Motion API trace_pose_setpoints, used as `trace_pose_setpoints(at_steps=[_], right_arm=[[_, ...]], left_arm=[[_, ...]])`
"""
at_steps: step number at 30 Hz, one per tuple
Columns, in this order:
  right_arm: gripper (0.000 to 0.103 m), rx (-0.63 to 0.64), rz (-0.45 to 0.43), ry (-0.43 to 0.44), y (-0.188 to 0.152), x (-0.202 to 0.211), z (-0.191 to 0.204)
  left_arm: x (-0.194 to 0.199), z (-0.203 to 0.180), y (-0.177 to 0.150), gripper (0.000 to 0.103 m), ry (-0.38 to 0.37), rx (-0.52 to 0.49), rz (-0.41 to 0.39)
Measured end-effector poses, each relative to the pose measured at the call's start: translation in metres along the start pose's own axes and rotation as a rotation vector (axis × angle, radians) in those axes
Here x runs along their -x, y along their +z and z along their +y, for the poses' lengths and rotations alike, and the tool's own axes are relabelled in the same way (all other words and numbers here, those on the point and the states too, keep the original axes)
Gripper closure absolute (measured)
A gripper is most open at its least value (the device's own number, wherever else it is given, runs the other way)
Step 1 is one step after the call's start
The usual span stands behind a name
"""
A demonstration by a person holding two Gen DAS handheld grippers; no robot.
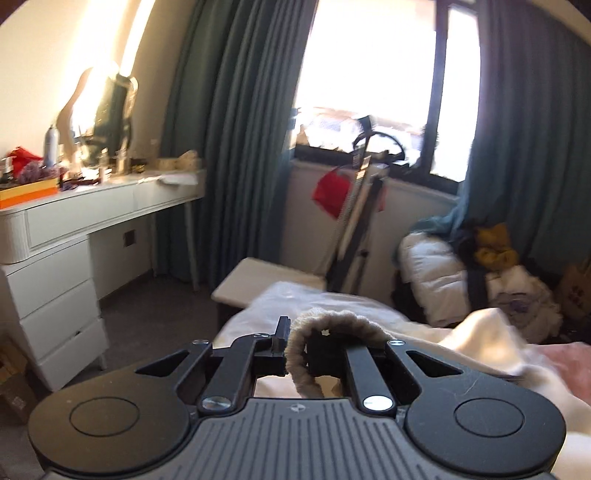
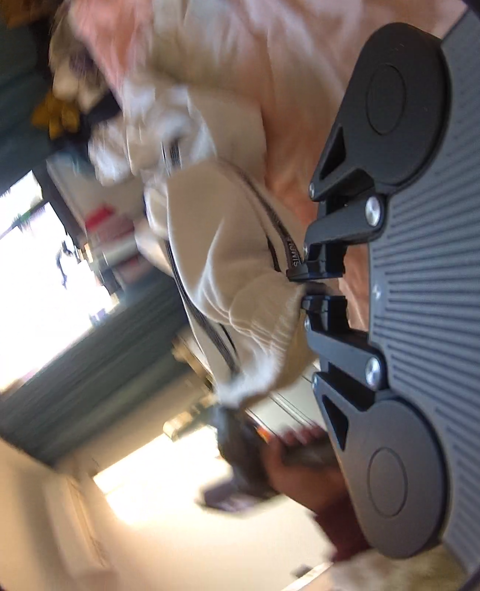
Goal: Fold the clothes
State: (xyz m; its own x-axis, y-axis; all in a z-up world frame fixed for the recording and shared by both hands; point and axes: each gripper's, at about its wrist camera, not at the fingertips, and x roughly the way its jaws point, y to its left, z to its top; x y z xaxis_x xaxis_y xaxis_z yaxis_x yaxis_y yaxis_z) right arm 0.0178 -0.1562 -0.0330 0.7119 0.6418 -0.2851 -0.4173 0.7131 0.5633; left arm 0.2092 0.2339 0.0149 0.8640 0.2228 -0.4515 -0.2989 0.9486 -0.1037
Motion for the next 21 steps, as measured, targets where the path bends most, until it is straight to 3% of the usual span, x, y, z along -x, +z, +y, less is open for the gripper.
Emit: trace_pose_setpoints(at_steps=[5, 9, 14, 17, 21], right_arm=[[0.091, 0.129, 0.131, 0.036, -0.028, -0.068, 0.018], [0.091, 0.160, 0.227, 0.028, -0.051, -0.101, 0.006], [0.090, 0.139, 0.236, 0.063, -0.044, -0.105, 0.000], [0.087, 0.163, 0.232, 0.072, -0.038, -0.102, 0.004], [0.081, 0.213, 0.237, 0.049, -0.040, -0.100, 0.006]], left_arm=[[-0.064, 0.027, -0.020, 0.094, 0.093, 0.007, 0.111], [-0.090, 0.038, -0.044, 0.093, 0.087, 0.021, 0.140], [-0.092, 0.048, -0.050, 0.089, 0.028, 0.034, 0.134], [-0.075, 0.052, -0.048, 0.078, -0.001, 0.051, 0.154], [-0.025, 0.063, -0.048, 0.050, -0.031, 0.063, 0.142]])
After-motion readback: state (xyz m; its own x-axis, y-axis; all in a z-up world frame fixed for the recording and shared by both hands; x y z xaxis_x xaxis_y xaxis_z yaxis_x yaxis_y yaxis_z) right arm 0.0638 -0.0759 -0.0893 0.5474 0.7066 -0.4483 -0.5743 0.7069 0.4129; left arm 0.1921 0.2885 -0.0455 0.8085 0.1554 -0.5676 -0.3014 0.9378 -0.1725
